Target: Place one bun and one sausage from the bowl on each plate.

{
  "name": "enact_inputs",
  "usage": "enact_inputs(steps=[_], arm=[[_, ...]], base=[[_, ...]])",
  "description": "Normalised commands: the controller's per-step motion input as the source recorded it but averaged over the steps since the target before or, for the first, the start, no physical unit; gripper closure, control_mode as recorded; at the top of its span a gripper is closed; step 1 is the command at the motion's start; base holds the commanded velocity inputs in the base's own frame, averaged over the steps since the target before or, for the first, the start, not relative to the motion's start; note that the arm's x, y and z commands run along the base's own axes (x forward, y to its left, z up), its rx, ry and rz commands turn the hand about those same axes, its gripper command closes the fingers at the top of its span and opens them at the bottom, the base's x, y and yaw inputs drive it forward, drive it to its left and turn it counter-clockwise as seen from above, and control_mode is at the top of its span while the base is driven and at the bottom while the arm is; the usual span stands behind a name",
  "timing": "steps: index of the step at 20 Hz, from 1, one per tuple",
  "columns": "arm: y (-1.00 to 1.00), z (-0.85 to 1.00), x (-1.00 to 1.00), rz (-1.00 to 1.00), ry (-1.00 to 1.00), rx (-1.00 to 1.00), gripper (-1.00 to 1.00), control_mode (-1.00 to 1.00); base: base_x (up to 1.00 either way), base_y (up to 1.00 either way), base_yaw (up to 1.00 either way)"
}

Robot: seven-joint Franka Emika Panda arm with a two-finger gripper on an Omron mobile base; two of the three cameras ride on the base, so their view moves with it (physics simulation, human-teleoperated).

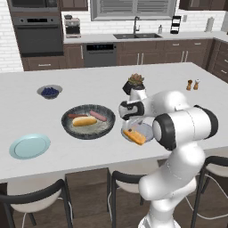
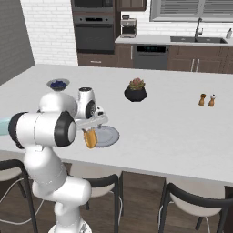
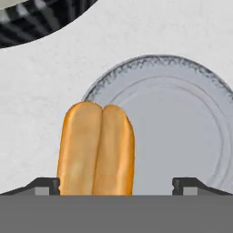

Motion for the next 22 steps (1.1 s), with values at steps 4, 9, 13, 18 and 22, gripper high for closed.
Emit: enact_inputs(steps=[4,9,13,18,22], arm=[[0.17,1.0,-0.17,0.01,-0.03,0.0,-1.0,-1.0],[0.7,0.79,0.06,0.19,-0.02,0.0,-1.0,-1.0],[0.71,0.3,0.42,0.18,-0.01,0.0,-1.0,-1.0],[0.65,-0.1,0.31,0.1,0.0,-0.05,-1.0,-1.0],[0.51,-0.63,0.24,0.09,0.0,-0.12,-1.0,-1.0]], base=[[0.0,0.0,0.0],[0.0,0.0,0.0],[0.0,0.0,0.0],[0.0,0.0,0.0],[0.0,0.0,0.0]])
